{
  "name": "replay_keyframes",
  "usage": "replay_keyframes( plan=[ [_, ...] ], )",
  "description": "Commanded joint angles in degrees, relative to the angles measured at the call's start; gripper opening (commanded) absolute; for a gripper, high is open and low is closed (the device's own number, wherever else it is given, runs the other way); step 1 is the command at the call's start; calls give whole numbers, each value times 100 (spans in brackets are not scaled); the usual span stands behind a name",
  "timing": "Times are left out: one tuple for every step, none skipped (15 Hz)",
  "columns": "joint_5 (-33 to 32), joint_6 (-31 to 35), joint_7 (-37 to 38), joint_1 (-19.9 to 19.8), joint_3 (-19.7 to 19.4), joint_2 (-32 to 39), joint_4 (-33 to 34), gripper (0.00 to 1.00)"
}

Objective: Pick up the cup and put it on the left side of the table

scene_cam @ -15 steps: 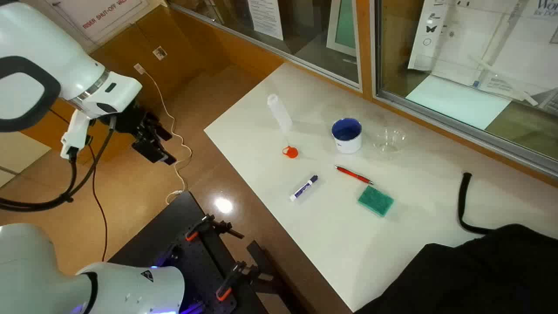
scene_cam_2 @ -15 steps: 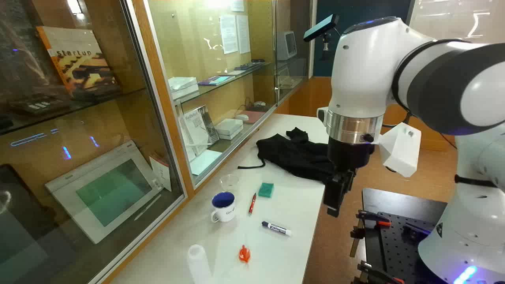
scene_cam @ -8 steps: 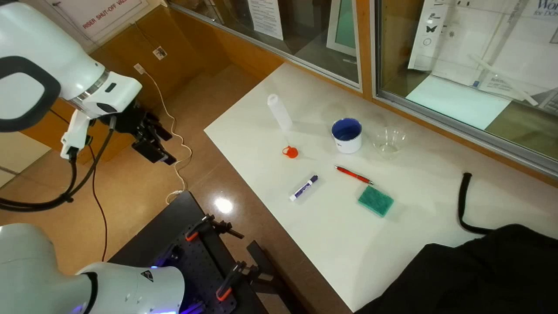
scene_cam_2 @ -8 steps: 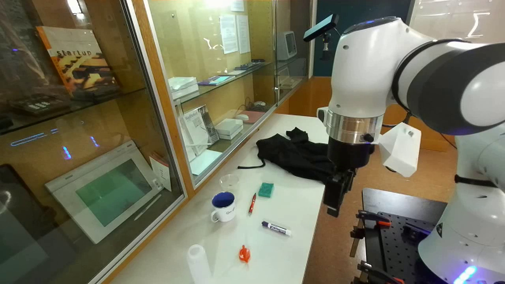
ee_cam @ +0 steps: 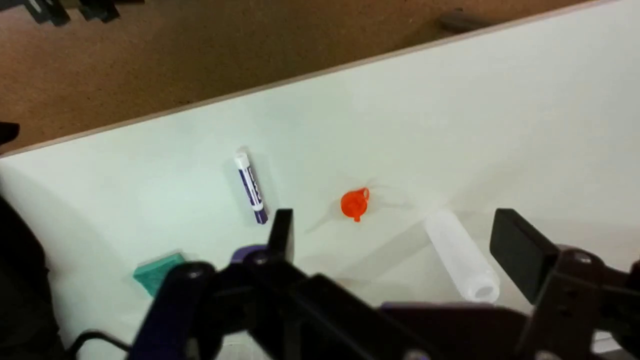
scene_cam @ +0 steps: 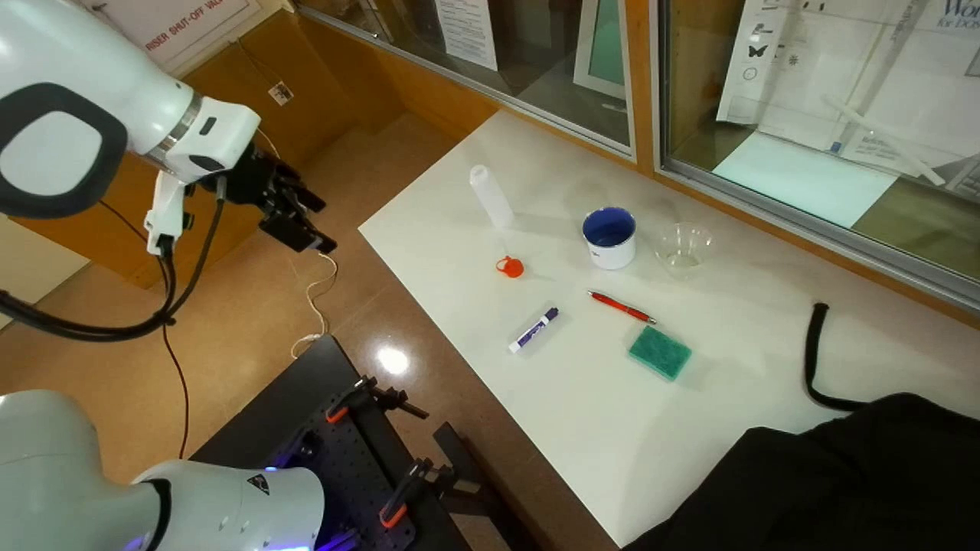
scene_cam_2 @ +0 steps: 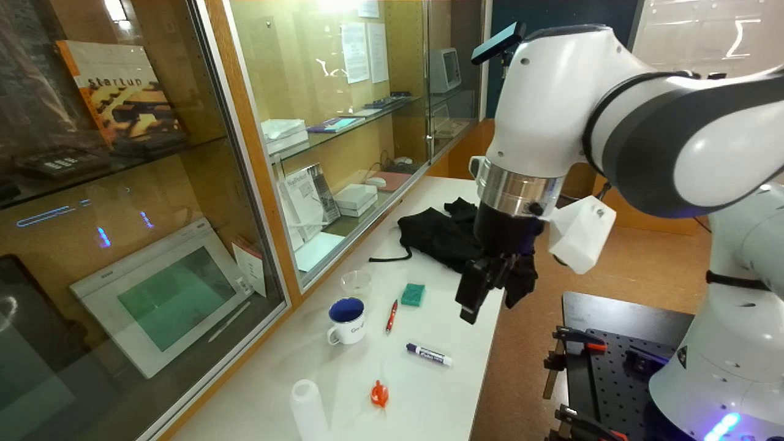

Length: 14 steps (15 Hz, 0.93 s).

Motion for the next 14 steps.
replay_keyframes(
  plan=[
    [-534,669,498,-512,149,1308,819,100],
    [-762,791,647,-633,165,1613,1026,100],
    [-1003,857,748,-738,138,1932,1270,100],
    [-1248,937,865,-806,100,2271,1516,100],
    [-1469,968,961,-836,28,2602,1776,100],
    [-1653,987,1020,-819,-64,2894,2012,100],
    [-1864,964,1094,-780,-171,3156,2241,100],
    [-1935,923,1060,-677,-316,3388,2458,100],
    [-1869,825,988,-554,-449,3545,2638,100],
    [-1776,960,901,-440,-569,3090,2133,100],
    [-1763,961,887,-386,-664,3307,2318,100],
    [-1749,962,877,-350,-715,3460,2448,100],
    [-1741,962,871,-327,-735,3546,2523,100],
    [-1738,961,869,-312,-737,3574,2551,100]
  ],
)
